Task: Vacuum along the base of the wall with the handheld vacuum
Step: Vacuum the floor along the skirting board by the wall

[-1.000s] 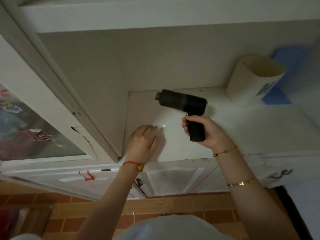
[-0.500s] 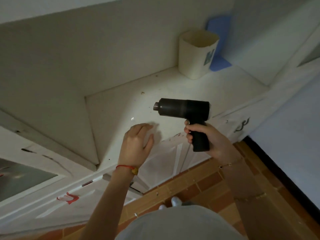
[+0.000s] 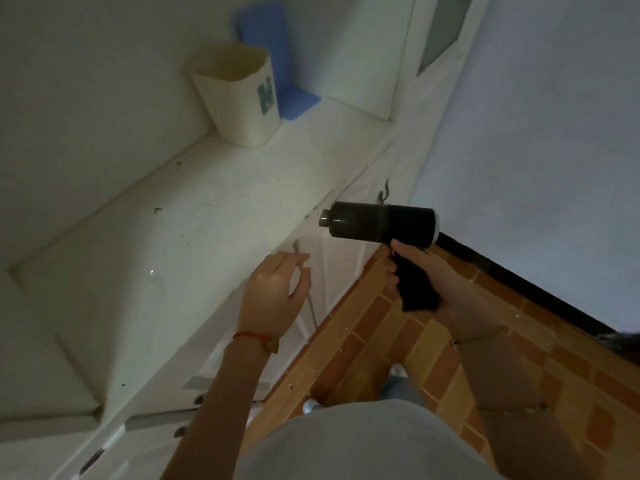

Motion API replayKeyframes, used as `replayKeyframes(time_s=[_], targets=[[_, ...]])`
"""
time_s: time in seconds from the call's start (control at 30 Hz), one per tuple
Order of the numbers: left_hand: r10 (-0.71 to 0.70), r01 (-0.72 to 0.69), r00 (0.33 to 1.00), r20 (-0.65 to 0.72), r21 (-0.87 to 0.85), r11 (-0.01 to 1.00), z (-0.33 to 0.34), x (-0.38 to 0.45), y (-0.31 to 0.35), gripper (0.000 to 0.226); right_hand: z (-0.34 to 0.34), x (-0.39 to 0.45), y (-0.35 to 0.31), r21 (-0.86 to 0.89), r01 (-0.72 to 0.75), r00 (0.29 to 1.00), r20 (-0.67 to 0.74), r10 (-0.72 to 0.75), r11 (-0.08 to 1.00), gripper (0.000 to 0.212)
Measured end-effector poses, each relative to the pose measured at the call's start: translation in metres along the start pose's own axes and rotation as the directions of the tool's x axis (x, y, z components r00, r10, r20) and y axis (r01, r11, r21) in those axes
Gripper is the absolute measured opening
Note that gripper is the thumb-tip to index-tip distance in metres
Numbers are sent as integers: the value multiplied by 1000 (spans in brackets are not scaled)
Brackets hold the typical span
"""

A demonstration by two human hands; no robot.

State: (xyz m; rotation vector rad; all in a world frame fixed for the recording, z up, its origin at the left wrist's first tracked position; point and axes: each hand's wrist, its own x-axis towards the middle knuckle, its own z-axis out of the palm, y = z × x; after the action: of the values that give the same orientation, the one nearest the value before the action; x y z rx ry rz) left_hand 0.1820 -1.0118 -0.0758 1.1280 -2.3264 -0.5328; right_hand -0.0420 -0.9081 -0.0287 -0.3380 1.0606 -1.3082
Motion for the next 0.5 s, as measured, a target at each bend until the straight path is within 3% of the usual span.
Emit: replayKeyframes(time_s=[0.23, 0.5], targets=[[101, -100, 990, 100, -23, 995, 62, 34, 54, 24, -73, -34, -26, 16, 63, 981, -186, -59, 998, 18], [195, -185, 972, 130, -88, 979, 132, 78, 131, 44, -167, -73, -79, -27, 84, 947, -308, -88, 996, 23]])
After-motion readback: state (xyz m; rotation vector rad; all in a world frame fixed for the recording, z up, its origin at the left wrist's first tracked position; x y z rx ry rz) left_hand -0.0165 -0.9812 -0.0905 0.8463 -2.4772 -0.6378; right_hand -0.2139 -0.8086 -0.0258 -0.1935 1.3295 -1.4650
